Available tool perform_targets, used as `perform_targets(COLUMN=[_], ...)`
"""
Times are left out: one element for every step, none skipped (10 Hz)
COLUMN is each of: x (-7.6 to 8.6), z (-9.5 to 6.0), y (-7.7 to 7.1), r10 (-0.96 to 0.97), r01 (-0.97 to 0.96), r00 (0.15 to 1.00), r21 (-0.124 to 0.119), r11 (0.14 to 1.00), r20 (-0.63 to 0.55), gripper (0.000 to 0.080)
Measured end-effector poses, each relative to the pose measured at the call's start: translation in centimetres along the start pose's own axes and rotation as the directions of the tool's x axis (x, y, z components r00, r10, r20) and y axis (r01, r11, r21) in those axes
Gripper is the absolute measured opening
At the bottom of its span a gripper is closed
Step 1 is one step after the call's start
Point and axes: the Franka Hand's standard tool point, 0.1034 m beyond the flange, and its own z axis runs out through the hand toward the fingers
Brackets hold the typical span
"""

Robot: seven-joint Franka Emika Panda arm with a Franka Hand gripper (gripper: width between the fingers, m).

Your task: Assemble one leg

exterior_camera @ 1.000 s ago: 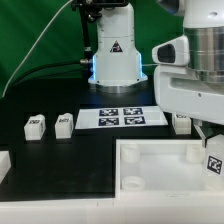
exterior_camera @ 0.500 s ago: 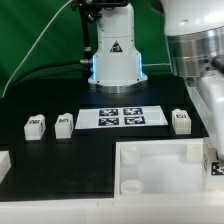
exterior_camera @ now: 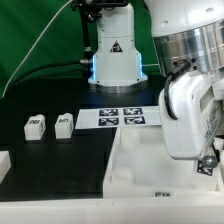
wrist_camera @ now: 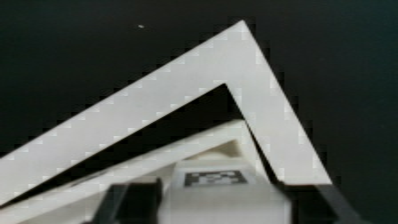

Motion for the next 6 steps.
perform_targets(x=[-0.2, -0.8, -1.2, -1.9, -2.7, -2.6], z=[0.0, 0.0, -0.3, -1.3, -2.4, -2.3], y=[0.1, 0.9, 1.5, 2.0, 2.4, 2.4], r10=[-0.004, -0.022, -0.035, -0.045, -0.058, -0.066], r01=[0.004, 0.022, 0.035, 0.045, 0.058, 0.066], r00=[1.0, 1.0, 0.999, 0.999, 0.998, 0.998], r21=[0.0, -0.004, -0.005, -0.001, 0.0, 0.0], r11=[1.0, 1.0, 0.999, 0.999, 0.998, 0.998], r20=[0.001, 0.002, 0.004, 0.013, 0.024, 0.022], gripper=[0.0479, 0.0591, 0.0591, 0.0639, 0.0647, 0.0647])
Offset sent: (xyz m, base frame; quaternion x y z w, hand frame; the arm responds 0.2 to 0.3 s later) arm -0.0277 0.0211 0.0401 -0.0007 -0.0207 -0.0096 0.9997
